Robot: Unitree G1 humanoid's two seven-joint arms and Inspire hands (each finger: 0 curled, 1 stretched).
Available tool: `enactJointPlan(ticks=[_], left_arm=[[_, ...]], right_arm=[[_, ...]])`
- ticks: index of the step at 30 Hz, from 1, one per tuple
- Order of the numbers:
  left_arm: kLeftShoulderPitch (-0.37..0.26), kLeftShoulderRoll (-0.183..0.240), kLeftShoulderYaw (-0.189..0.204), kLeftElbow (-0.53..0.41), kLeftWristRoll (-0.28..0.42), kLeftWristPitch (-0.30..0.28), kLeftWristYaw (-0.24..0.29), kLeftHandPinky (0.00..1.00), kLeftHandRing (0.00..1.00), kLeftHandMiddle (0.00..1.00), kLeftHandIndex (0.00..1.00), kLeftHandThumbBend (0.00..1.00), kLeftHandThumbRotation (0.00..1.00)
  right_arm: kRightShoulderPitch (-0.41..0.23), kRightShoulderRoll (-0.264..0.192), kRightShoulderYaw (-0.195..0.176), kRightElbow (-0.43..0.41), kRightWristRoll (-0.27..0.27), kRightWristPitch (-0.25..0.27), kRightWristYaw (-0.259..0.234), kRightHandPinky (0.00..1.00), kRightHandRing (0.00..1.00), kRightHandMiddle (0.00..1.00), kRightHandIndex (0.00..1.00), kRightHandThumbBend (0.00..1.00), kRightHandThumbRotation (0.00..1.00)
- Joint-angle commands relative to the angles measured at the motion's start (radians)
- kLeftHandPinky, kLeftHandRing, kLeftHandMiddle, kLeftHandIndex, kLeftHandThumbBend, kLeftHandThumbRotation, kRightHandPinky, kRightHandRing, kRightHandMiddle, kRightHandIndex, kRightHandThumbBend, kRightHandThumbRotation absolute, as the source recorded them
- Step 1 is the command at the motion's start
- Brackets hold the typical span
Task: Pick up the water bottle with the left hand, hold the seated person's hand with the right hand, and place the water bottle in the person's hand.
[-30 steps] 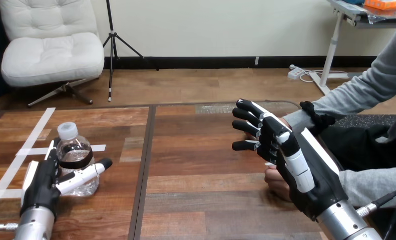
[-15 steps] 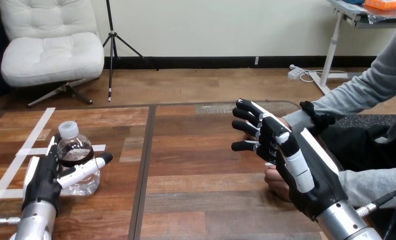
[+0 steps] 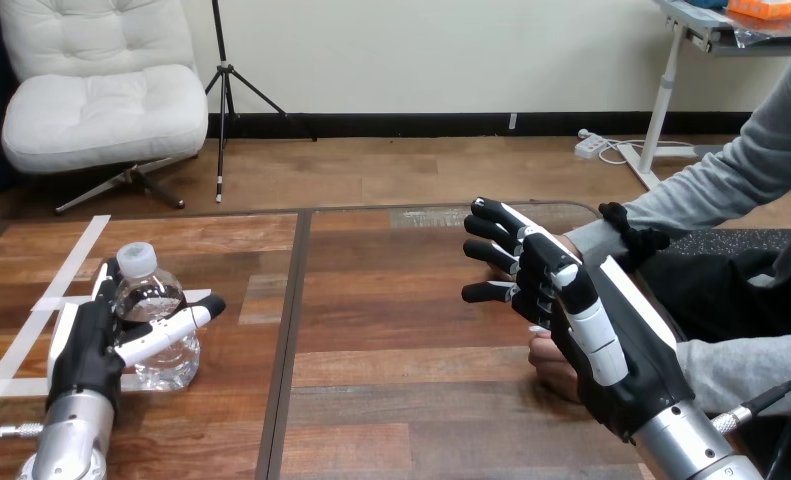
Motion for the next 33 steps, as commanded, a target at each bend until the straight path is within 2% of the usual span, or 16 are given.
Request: enactJointPlan(ticks=[1,33], left_arm=[[-0.086,0.02,0.0,0.026,0.0,-0.026,0.008,1.0,1.0,1.0,1.0,0.91,0.25],[-0.168,0.05,-0.016,0.178,0.023,-0.088,0.022,1.0,1.0,1.0,1.0,0.91,0.24]], right_arm=[[-0.026,0.004,-0.005,-0.062,0.015,-0.014,0.002,0.76,0.92,0.94,0.93,0.99,1.0],[-0.017,0.007,-0.007,-0.076,0.023,-0.02,0.008,0.77,0.92,0.93,0.93,0.97,1.0]])
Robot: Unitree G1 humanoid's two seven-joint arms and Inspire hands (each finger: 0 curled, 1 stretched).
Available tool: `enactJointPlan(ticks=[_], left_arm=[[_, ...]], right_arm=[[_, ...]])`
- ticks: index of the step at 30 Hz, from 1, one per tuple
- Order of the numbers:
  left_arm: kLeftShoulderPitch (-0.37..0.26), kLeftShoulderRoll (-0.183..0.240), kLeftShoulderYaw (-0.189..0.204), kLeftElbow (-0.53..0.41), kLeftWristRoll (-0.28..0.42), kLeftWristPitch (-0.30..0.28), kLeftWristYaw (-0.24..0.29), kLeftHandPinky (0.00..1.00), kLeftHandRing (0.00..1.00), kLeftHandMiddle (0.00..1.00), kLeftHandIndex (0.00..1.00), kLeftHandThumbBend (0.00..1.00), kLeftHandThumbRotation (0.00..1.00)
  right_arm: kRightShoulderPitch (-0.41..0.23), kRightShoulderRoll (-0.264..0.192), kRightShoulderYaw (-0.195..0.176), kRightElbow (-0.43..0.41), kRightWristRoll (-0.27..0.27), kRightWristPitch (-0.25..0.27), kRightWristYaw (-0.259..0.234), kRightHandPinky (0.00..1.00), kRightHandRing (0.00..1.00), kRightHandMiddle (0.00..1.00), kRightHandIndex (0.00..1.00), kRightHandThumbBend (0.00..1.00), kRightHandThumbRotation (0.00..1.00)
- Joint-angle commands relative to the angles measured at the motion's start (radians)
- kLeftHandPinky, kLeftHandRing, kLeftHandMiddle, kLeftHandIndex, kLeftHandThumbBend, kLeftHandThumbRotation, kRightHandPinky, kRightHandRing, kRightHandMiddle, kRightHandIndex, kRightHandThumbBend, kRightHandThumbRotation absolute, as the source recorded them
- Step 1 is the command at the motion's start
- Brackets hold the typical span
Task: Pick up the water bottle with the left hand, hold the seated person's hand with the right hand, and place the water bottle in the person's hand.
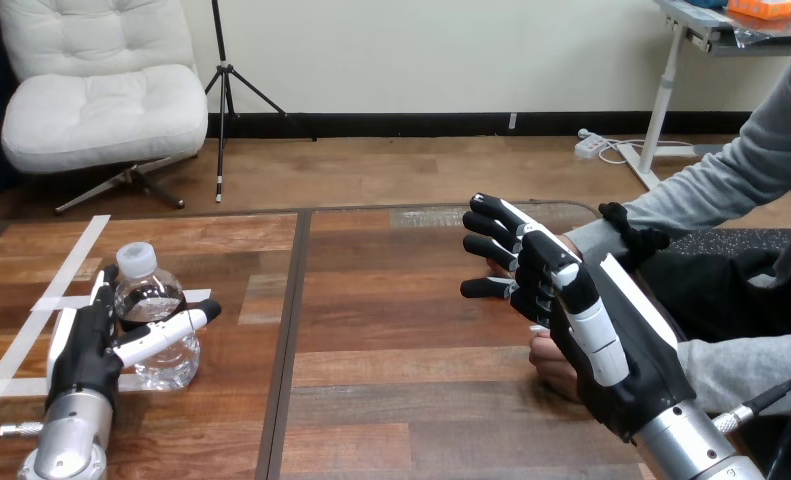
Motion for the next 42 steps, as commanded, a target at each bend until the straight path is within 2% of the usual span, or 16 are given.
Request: enactJointPlan(ticks=[1,16,20,29,42], left_arm=[[-0.092,0.028,-0.015,0.007,0.015,-0.036,0.008,1.0,1.0,1.0,1.0,0.91,0.23],[-0.103,0.022,-0.009,0.034,0.022,-0.048,0.023,0.96,0.99,1.0,1.0,0.92,0.16],[-0.105,0.021,-0.012,0.041,0.03,-0.06,0.043,0.94,0.98,0.99,0.99,0.93,0.13],[-0.105,0.011,-0.007,0.046,0.029,-0.071,0.081,0.88,0.93,0.94,0.93,0.93,0.02],[-0.106,0.006,-0.013,0.052,0.033,-0.063,0.12,0.81,0.87,0.88,0.86,0.91,0.0]], right_arm=[[-0.025,0.007,-0.007,-0.057,0.021,-0.019,0.002,0.77,0.92,0.93,0.93,0.97,1.0],[-0.025,0.011,-0.006,-0.063,0.022,-0.019,-0.001,0.76,0.92,0.93,0.93,0.99,1.0],[-0.026,0.011,-0.005,-0.062,0.02,-0.023,-0.001,0.76,0.92,0.93,0.93,1.0,1.0],[-0.026,0.012,-0.005,-0.067,0.023,-0.021,0.0,0.76,0.92,0.93,0.93,1.0,1.0],[-0.028,0.013,-0.006,-0.066,0.027,-0.026,0.001,0.75,0.91,0.93,0.93,1.0,1.0]])
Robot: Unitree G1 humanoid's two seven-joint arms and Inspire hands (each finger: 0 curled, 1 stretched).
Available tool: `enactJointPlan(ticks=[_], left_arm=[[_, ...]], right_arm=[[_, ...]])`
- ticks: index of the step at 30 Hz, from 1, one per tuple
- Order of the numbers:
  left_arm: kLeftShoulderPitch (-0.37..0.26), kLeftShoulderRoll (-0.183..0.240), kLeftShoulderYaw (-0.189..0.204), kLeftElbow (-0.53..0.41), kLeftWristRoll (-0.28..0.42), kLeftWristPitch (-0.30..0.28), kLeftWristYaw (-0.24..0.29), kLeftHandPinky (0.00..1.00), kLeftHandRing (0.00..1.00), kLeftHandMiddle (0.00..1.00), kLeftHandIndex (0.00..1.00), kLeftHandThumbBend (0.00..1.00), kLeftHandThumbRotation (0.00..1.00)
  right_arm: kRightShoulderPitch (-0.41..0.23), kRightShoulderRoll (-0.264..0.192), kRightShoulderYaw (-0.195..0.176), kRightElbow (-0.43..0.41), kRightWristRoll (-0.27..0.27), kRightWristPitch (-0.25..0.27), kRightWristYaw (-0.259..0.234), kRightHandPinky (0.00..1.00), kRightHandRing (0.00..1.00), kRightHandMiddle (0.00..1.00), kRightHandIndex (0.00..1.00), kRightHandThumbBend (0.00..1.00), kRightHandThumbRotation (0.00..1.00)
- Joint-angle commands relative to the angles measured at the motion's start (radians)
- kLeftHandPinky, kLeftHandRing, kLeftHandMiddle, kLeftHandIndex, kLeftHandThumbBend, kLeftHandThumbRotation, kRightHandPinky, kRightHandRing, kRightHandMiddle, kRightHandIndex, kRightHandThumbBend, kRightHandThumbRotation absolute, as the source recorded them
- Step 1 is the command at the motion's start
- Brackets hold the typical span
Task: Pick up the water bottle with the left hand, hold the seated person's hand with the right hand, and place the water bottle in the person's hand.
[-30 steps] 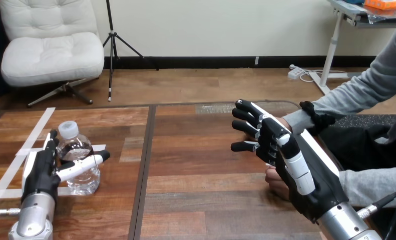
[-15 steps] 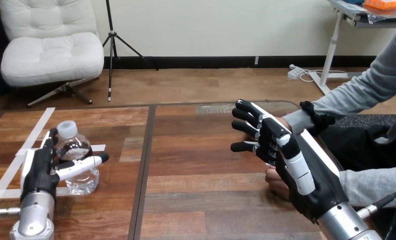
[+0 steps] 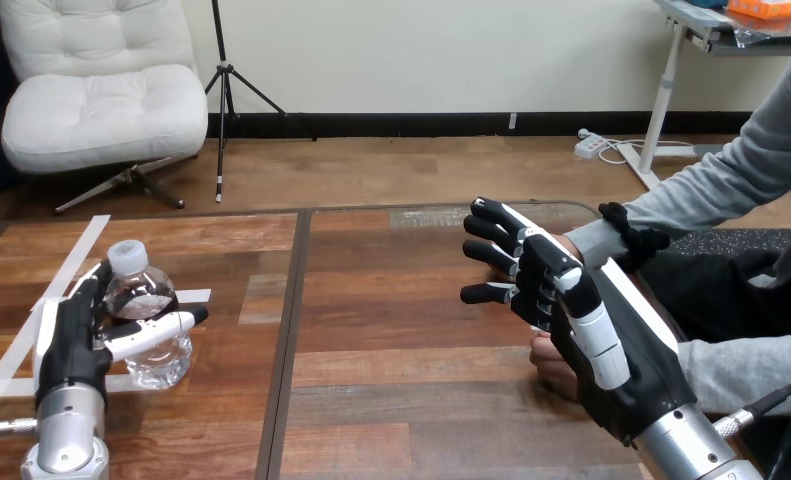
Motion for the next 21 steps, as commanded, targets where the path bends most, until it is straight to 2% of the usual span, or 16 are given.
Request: enactJointPlan(ticks=[1,21], left_arm=[[-0.077,0.005,-0.013,0.003,0.009,-0.023,0.019,0.81,0.86,0.87,0.86,0.91,0.0],[-0.074,0.003,-0.023,-0.019,0.015,0.005,0.042,0.74,0.8,0.82,0.79,0.9,0.0]], right_arm=[[-0.036,0.012,-0.006,-0.064,0.021,-0.027,0.0,0.75,0.91,0.93,0.93,1.0,1.0],[-0.033,0.011,-0.005,-0.077,0.03,-0.026,-0.003,0.73,0.9,0.92,0.93,1.0,1.0]])
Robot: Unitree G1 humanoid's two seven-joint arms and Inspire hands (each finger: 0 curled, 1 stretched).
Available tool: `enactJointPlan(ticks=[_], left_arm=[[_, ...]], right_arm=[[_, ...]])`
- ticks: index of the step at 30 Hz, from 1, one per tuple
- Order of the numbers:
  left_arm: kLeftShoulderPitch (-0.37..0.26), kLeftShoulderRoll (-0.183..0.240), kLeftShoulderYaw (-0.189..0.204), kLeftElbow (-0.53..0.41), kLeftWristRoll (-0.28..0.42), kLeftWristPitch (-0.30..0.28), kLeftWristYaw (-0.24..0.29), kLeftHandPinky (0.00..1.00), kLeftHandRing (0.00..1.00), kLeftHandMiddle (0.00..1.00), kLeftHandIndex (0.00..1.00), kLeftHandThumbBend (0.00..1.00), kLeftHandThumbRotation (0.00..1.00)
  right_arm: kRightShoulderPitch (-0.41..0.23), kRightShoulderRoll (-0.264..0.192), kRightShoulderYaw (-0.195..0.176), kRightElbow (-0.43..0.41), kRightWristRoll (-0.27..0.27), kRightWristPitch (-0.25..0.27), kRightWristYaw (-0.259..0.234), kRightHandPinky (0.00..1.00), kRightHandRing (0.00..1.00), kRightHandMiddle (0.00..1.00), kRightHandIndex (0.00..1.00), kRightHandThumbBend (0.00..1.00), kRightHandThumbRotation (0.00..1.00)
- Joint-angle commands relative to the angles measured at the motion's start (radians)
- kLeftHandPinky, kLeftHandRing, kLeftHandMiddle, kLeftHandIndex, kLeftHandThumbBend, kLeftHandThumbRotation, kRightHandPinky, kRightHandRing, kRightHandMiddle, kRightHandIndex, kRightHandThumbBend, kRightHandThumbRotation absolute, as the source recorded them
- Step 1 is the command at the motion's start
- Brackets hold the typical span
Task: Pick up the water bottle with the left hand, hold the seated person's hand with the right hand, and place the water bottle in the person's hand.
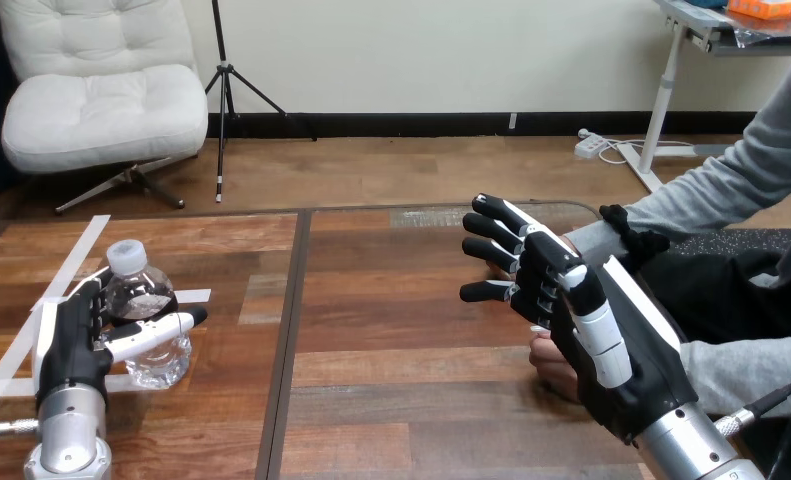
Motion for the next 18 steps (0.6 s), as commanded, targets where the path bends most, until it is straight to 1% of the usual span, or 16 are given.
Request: enactJointPlan(ticks=[1,4,5,10,13,14,18], left_arm=[[-0.074,0.005,-0.015,-0.019,0.017,0.0,0.029,0.73,0.8,0.82,0.79,0.9,0.0],[-0.076,0.003,-0.016,-0.014,0.021,0.0,0.053,0.71,0.77,0.79,0.76,0.91,0.0],[-0.076,0.002,-0.014,-0.014,0.018,0.001,0.057,0.66,0.74,0.77,0.74,0.9,0.0],[-0.076,-0.003,-0.011,-0.019,0.008,0.002,0.073,0.56,0.67,0.73,0.7,0.9,0.0],[-0.077,-0.004,-0.012,-0.018,0.008,0.002,0.082,0.5,0.62,0.68,0.68,0.88,0.0],[-0.078,-0.004,-0.013,-0.016,0.008,0.002,0.086,0.47,0.59,0.65,0.65,0.87,0.0],[-0.078,-0.005,-0.016,-0.018,0.012,0.003,0.1,0.43,0.54,0.61,0.62,0.86,0.0]], right_arm=[[-0.032,0.012,-0.005,-0.073,0.016,-0.024,-0.003,0.73,0.9,0.91,0.93,1.0,1.0],[-0.031,0.013,-0.005,-0.076,0.016,-0.024,-0.005,0.72,0.9,0.91,0.93,1.0,1.0],[-0.031,0.013,-0.005,-0.077,0.016,-0.024,-0.005,0.72,0.9,0.91,0.92,1.0,1.0],[-0.03,0.012,-0.005,-0.081,0.017,-0.02,-0.005,0.71,0.9,0.91,0.92,1.0,1.0],[-0.029,0.011,-0.006,-0.083,0.018,-0.017,-0.005,0.71,0.89,0.91,0.92,1.0,1.0],[-0.029,0.011,-0.006,-0.083,0.018,-0.016,-0.005,0.71,0.89,0.91,0.92,1.0,1.0],[-0.029,0.012,-0.007,-0.083,0.018,-0.017,-0.005,0.71,0.89,0.91,0.92,1.0,1.0]])
